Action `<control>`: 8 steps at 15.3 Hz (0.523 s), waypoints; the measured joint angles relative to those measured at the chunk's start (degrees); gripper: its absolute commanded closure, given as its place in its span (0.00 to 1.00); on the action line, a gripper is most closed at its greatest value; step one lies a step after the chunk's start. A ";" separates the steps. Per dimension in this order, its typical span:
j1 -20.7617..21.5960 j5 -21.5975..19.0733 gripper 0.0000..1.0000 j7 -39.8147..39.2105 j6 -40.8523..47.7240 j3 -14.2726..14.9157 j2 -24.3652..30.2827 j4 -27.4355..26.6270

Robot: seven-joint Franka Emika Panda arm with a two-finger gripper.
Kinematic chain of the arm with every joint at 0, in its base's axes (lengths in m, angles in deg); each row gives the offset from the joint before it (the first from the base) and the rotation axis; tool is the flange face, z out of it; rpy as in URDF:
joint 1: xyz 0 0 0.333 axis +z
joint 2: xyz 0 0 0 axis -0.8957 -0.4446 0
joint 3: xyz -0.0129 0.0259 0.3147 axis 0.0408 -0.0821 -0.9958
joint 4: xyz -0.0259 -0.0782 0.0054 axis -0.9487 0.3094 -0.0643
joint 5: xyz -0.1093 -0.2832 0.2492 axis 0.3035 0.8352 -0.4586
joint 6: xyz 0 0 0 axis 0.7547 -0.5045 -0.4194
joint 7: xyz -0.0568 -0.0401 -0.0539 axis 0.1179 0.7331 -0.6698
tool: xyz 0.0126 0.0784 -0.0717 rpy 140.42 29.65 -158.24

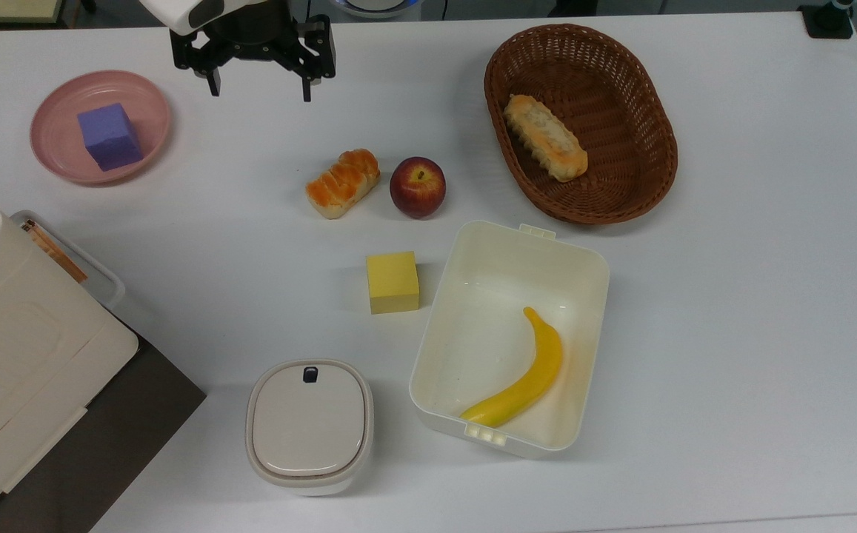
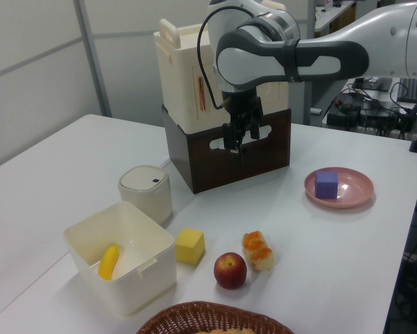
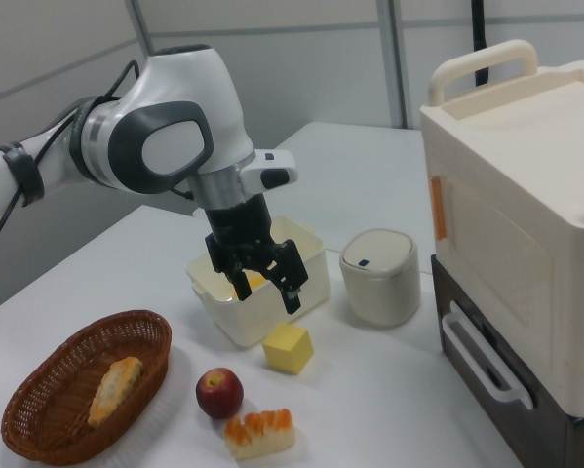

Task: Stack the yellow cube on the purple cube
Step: 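Move the gripper down toward the yellow cube beside the apple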

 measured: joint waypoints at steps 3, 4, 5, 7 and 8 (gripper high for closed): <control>0.02 -1.79 0.00 0.01 0.00 0.00 -0.10 -0.03; 0.02 -2.01 0.00 0.00 0.00 0.00 -0.17 -0.03; 0.03 -2.02 0.00 0.00 0.00 0.00 -0.25 -0.04; 0.06 -2.07 0.00 0.00 0.00 -0.01 -0.50 -0.08; 0.07 -2.11 0.00 0.00 0.00 -0.02 -0.68 -0.12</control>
